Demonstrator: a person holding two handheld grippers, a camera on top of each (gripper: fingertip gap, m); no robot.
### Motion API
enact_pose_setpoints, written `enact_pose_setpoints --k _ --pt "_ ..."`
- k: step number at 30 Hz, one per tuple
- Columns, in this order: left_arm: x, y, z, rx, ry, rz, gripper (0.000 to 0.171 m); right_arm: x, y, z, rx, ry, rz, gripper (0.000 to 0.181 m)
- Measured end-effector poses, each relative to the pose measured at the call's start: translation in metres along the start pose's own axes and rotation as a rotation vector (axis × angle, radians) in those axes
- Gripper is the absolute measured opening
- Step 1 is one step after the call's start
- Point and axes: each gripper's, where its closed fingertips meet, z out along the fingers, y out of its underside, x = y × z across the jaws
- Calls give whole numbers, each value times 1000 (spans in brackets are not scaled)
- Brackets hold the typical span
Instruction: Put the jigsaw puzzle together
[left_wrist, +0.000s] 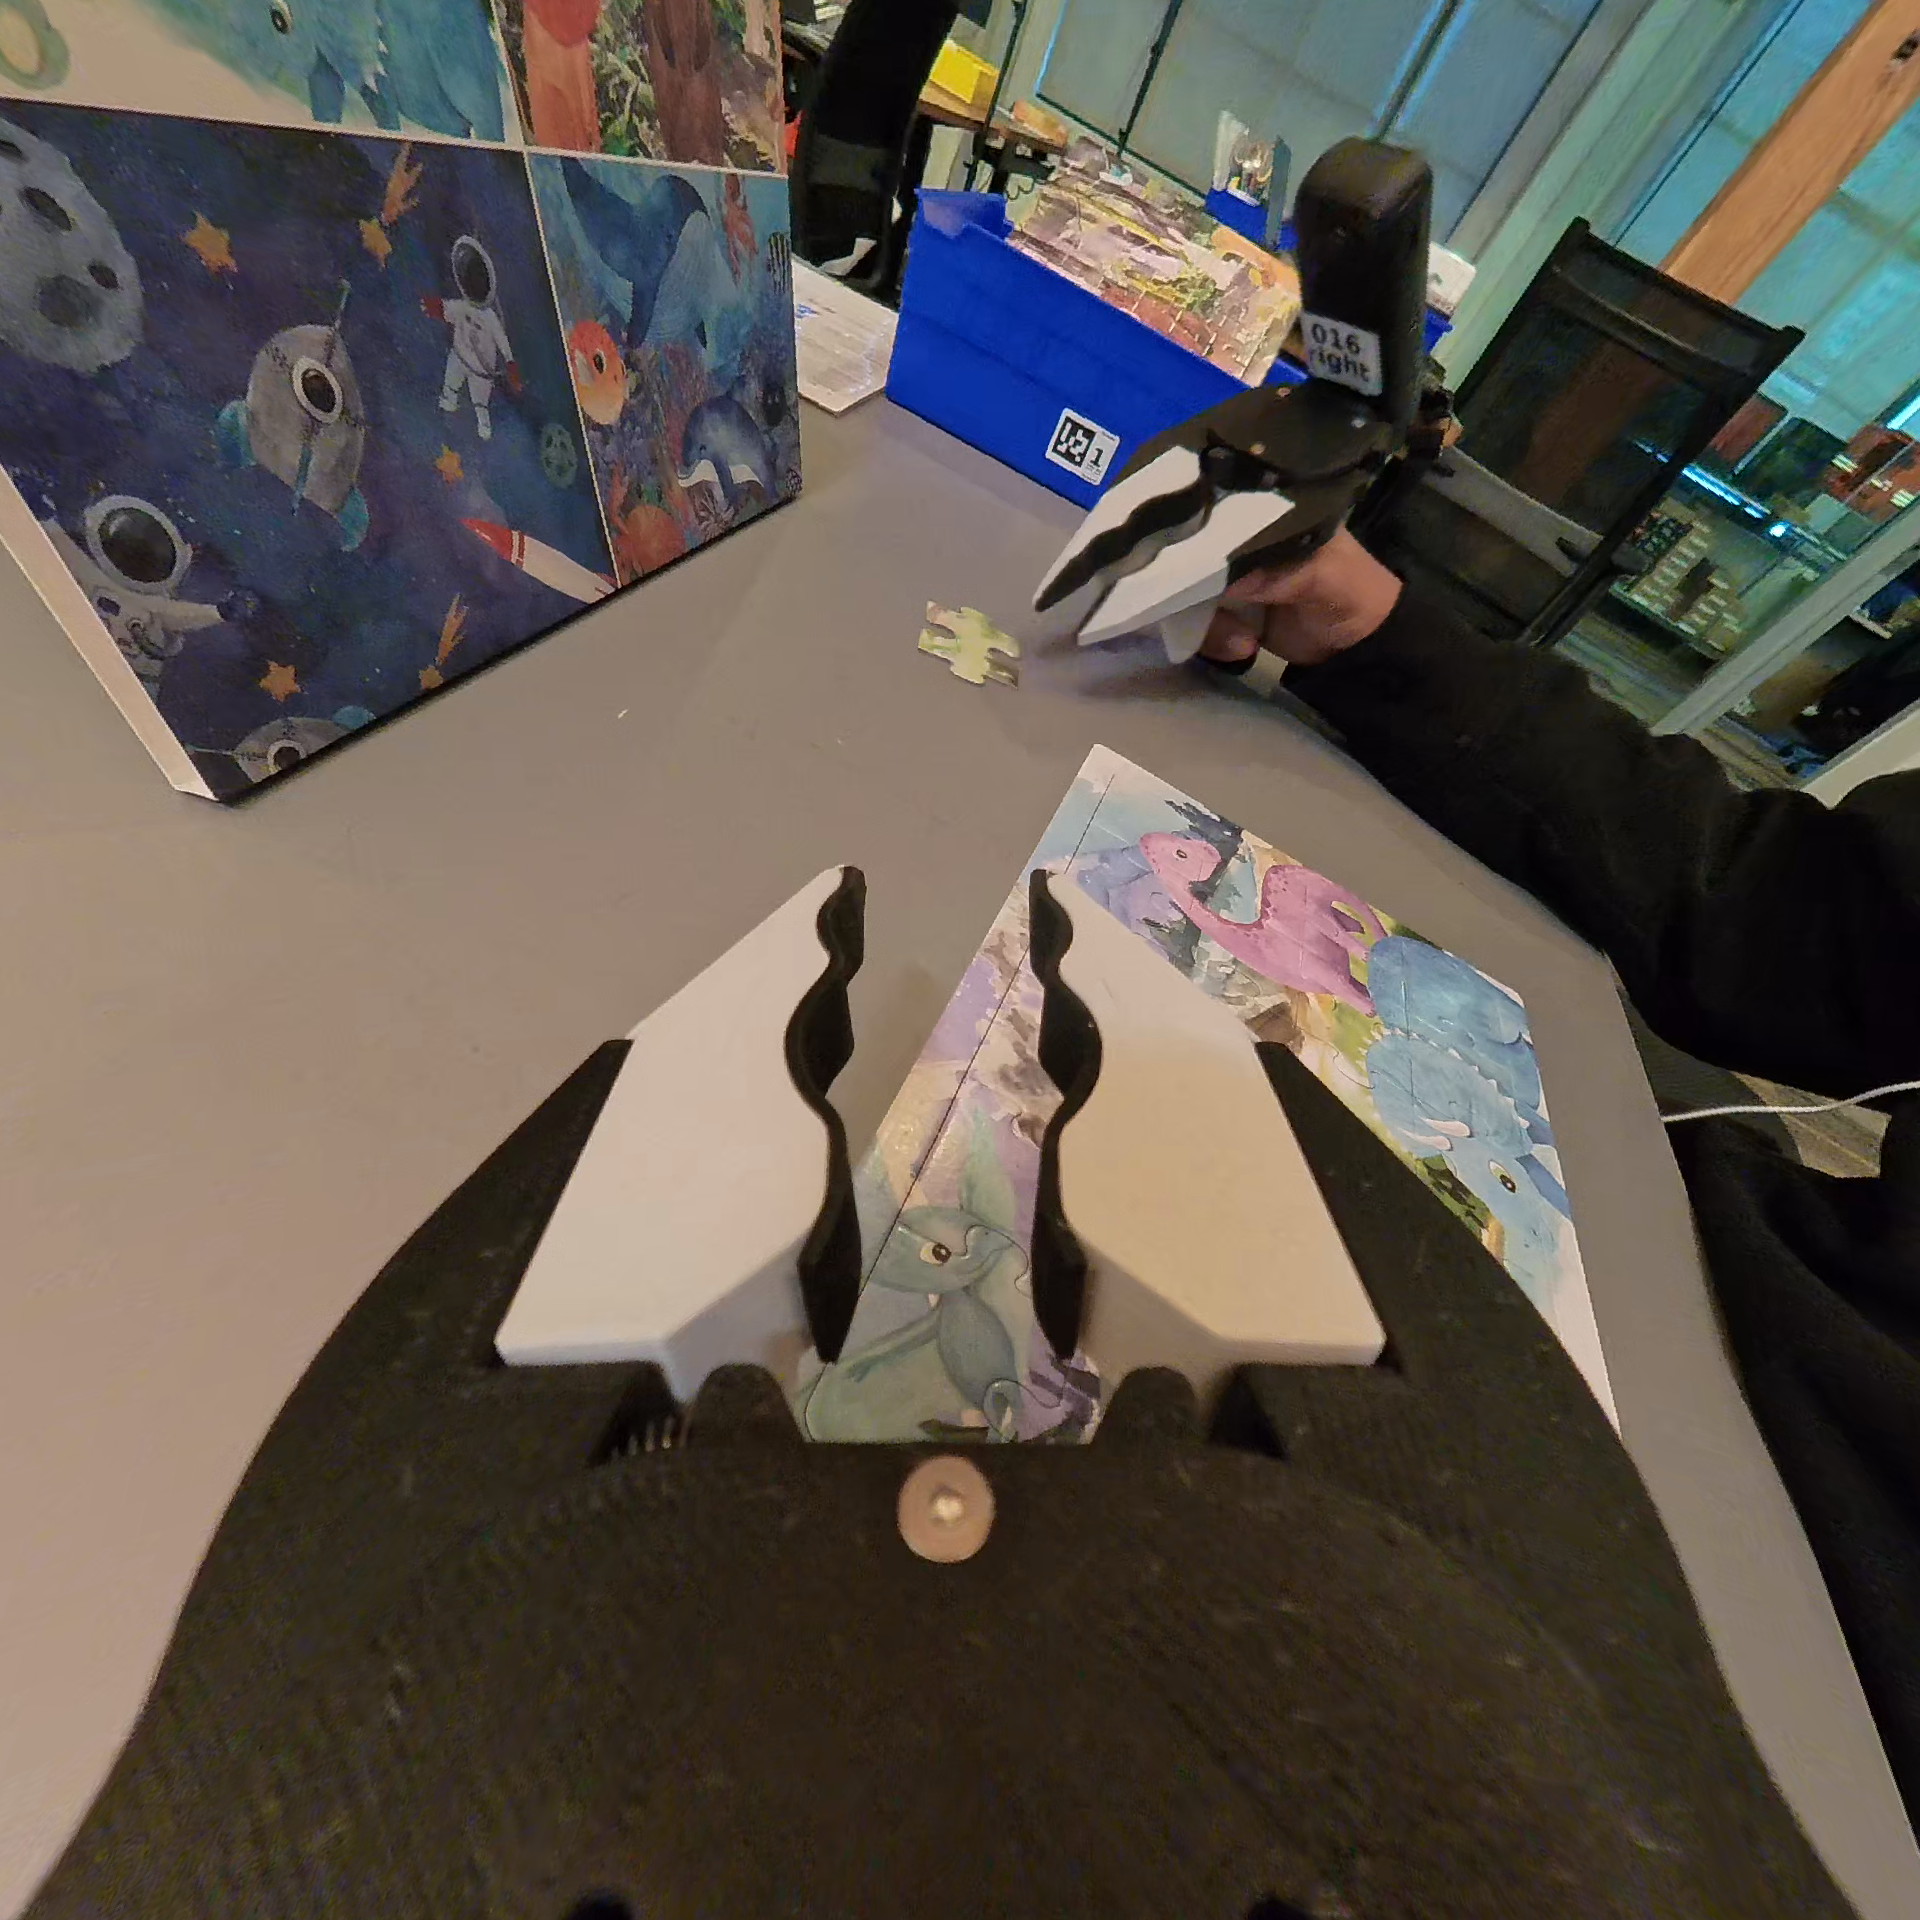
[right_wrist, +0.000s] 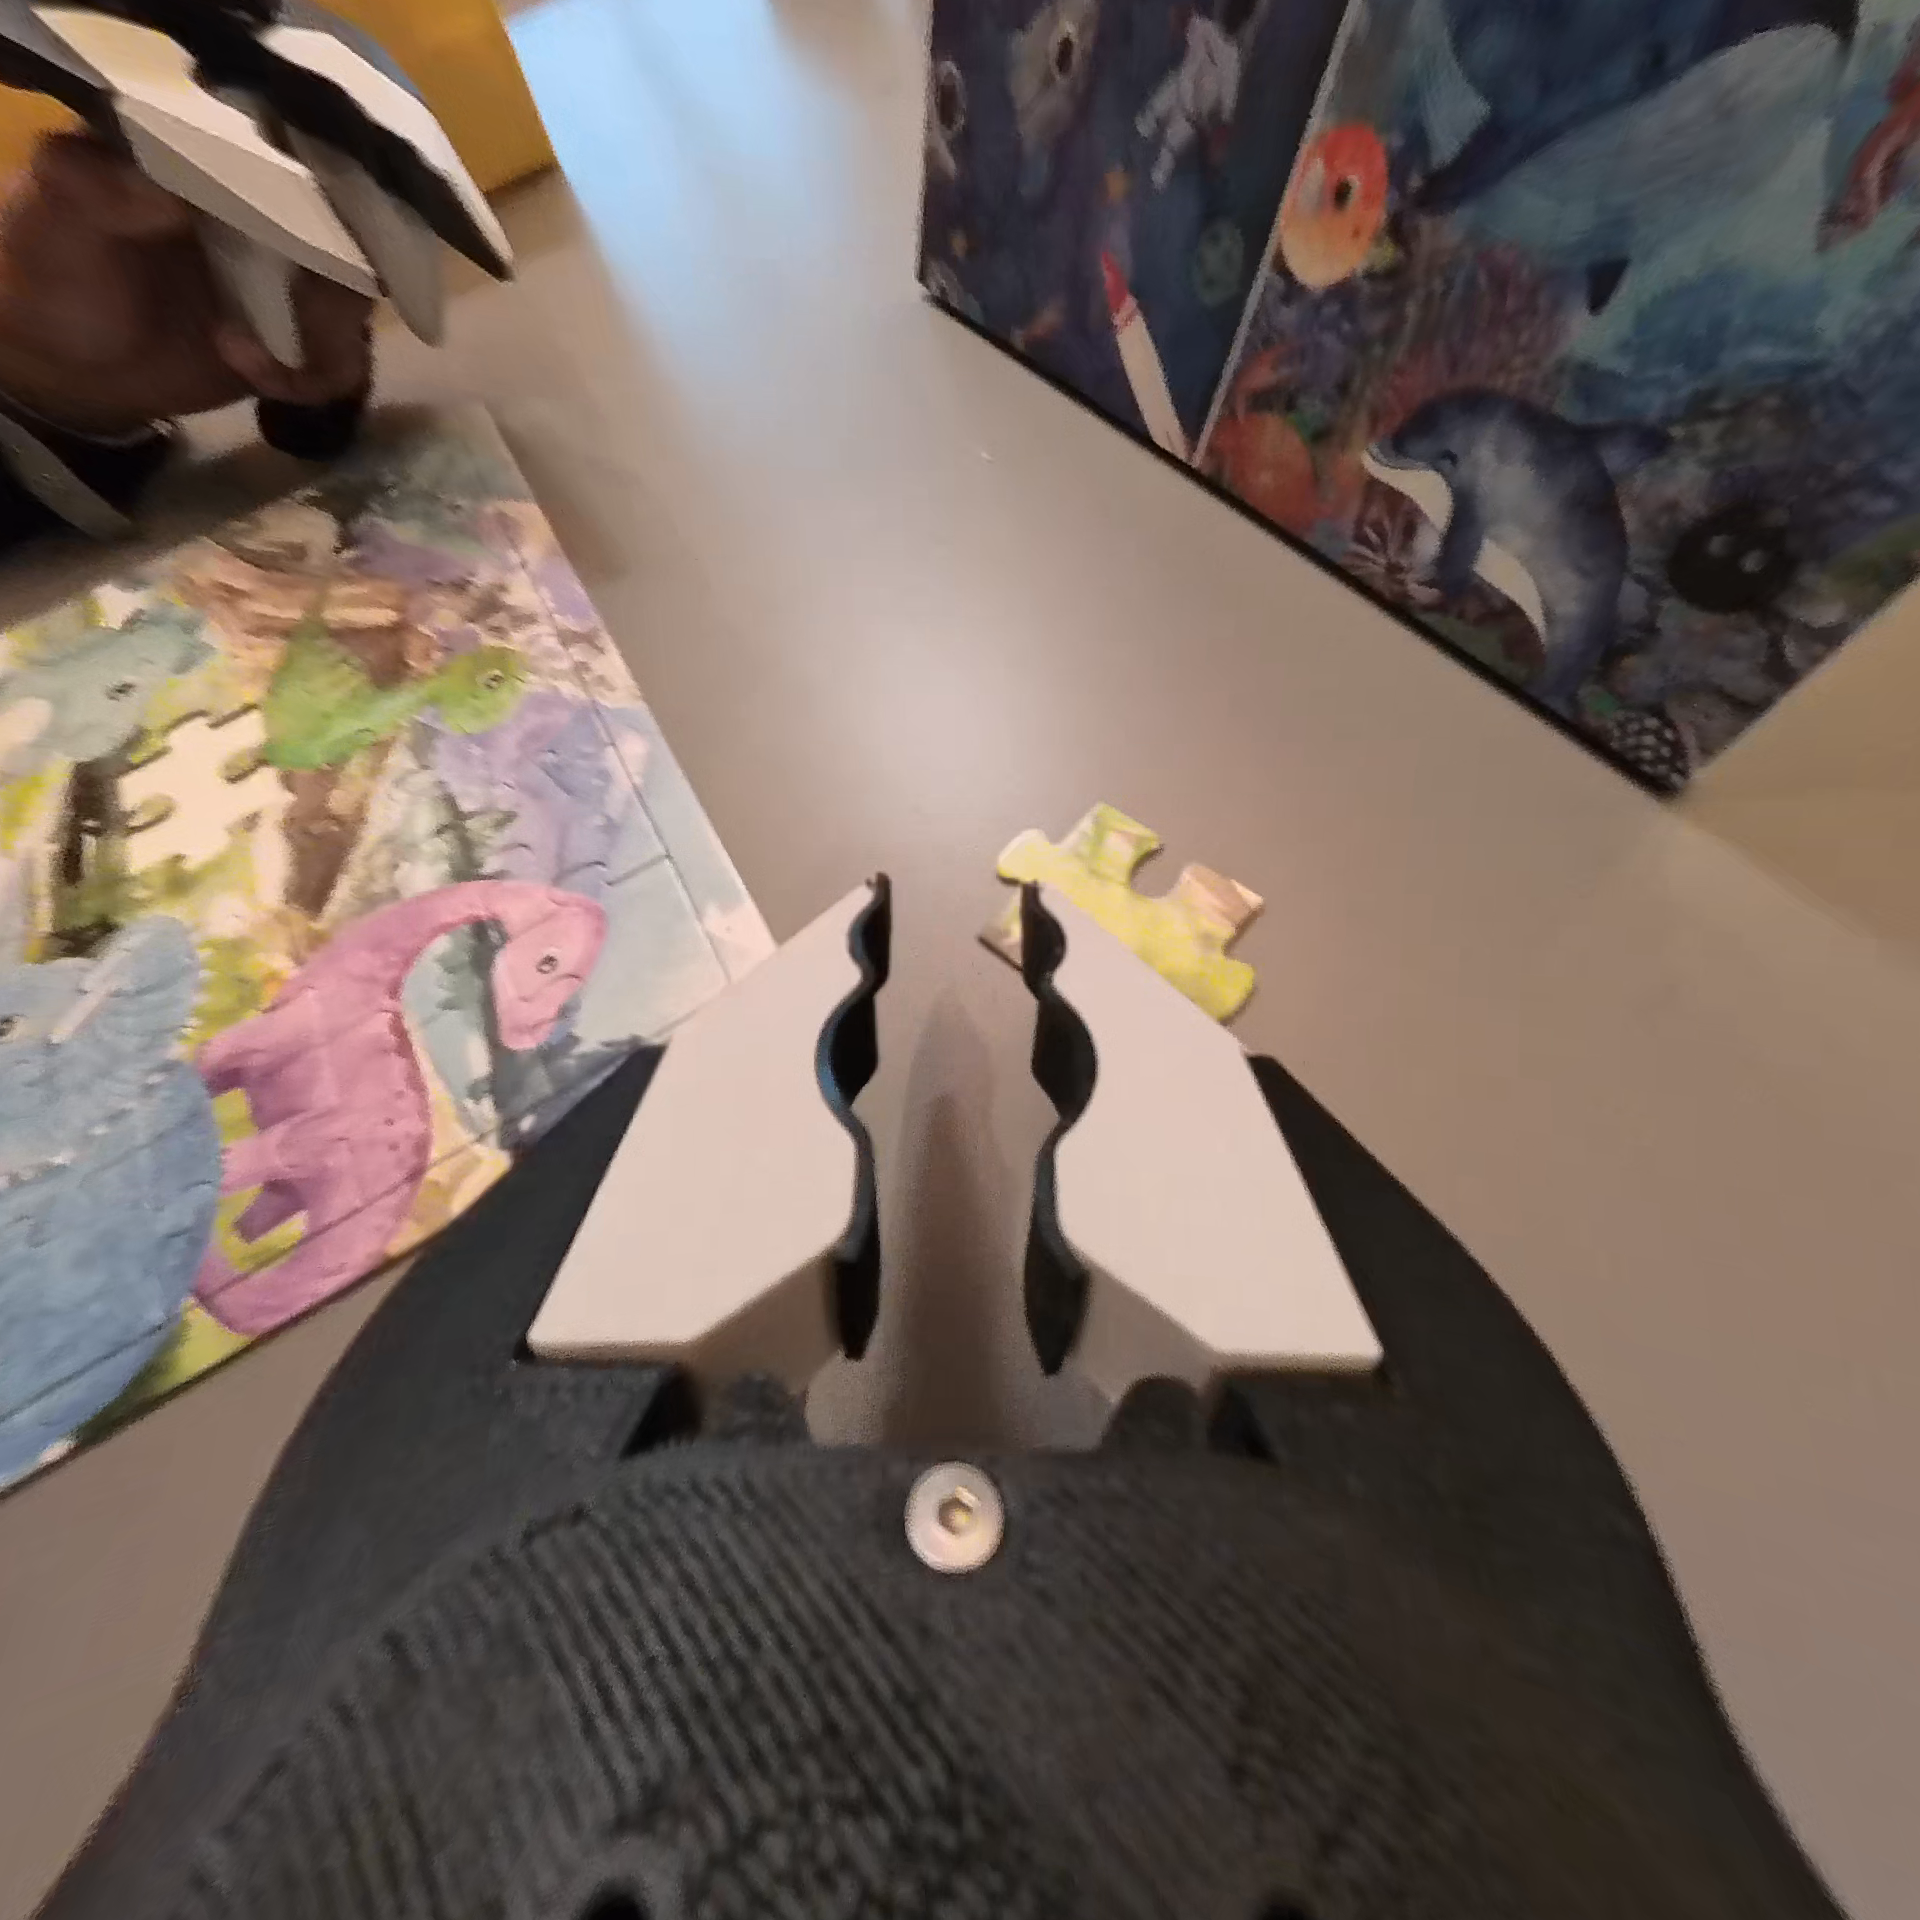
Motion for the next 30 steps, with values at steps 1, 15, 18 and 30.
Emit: enact_pose_setpoints --k 1,15,18,30 --pt "0 0 0 0 0 -1 30 -3 -2 1 -4 1 -4 25" --pt "-1 0 -1 3 0 -7 30 28 27 12 -172 168 -31 66" --pt "-1 0 0 1 0 -5 30 7 32 6 -208 54 -13 35" --pt "-1 0 0 0 1 -6 30 5 22 27 -171 88 -113 59"
